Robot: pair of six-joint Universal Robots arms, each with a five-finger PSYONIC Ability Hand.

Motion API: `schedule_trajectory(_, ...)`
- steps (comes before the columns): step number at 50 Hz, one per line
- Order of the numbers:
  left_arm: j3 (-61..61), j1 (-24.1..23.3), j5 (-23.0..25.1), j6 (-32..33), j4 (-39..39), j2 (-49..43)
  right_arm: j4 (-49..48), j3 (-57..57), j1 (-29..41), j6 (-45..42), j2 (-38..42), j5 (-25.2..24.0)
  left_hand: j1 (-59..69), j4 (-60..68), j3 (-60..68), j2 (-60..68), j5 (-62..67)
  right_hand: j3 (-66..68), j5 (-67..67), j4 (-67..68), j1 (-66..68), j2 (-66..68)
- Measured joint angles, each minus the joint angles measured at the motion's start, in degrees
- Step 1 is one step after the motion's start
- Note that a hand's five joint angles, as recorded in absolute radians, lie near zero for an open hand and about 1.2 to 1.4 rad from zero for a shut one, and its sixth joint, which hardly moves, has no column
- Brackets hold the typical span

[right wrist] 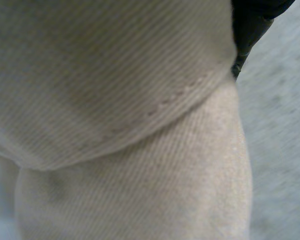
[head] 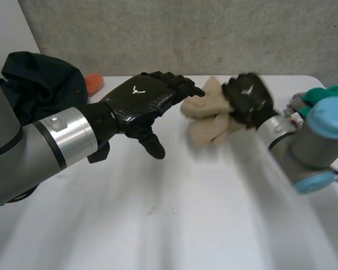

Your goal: Fold the laundry.

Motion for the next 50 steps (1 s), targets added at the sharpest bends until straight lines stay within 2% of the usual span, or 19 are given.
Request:
schedule_trajectory(5, 0.0, 0.1, 0.0, 0.0, 0.0, 0.6, -2.0, -8.3, -8.1, 2.4, -0.7, -8.2, 0.0, 0.0, 0.0, 0.0, 0.0, 0.0, 0.0, 0.0, 0.0, 0.3)
schedule_trajectory(13, -0.1, 0.1, 0.0, 0.0, 0.0, 1.0, -9.4, -19.2, -19.0, 14.2, 1.6, -12.5, 0.0, 0.0, 0.0, 0.0, 0.0, 0.3, 0.0, 0.4, 0.0, 0.6)
schedule_trajectory(19, -0.4, 0.1, 0.0, -0.1, 0.2, 1.5, -20.9, -24.6, -29.6, 28.0, 7.5, -17.9, 0.0, 0.0, 0.0, 0.0, 0.0, 0.5, 0.0, 0.6, 0.0, 0.6)
schedule_trajectory(24, -0.6, 0.2, -0.5, -0.2, 1.5, 1.6, -26.6, -27.1, -34.7, 33.4, 13.8, -22.0, 0.0, 0.0, 0.0, 0.0, 0.0, 0.6, 0.6, 0.7, 0.0, 0.6)
schedule_trajectory(37, -0.9, 0.1, -5.8, -0.2, 3.2, 1.6, -32.1, -29.7, -41.5, 34.5, 29.5, -33.5, 0.0, 0.0, 0.0, 0.0, 0.0, 0.6, 0.7, 0.7, 0.0, 0.6)
schedule_trajectory(44, -1.6, 0.1, -7.4, -0.1, 3.2, 1.6, -33.1, -30.0, -43.2, 33.9, 33.9, -37.3, 0.0, 0.0, 0.0, 0.0, 0.0, -0.7, 2.9, 0.2, -0.6, -0.6)
schedule_trajectory(45, -1.7, 0.1, -7.5, -0.1, 3.2, 1.6, -33.2, -30.0, -43.3, 33.9, 34.1, -37.5, 0.0, 0.0, 0.0, 0.0, 0.0, -5.1, -1.0, -5.1, -3.0, -5.9)
schedule_trajectory(48, -2.1, 0.1, -7.8, 0.0, 3.2, 1.6, -33.1, -29.6, -43.9, 33.8, 33.9, -37.8, 0.0, 0.0, 0.0, 0.0, 0.0, -31.7, -25.9, -32.3, -26.4, -31.7)
schedule_trajectory(50, -2.1, 0.0, -7.9, 0.1, 3.2, 1.7, -32.8, -28.9, -44.1, 33.8, 32.9, -37.8, 0.0, 0.0, 0.0, 0.0, 0.0, -46.5, -38.0, -47.8, -36.1, -46.4)
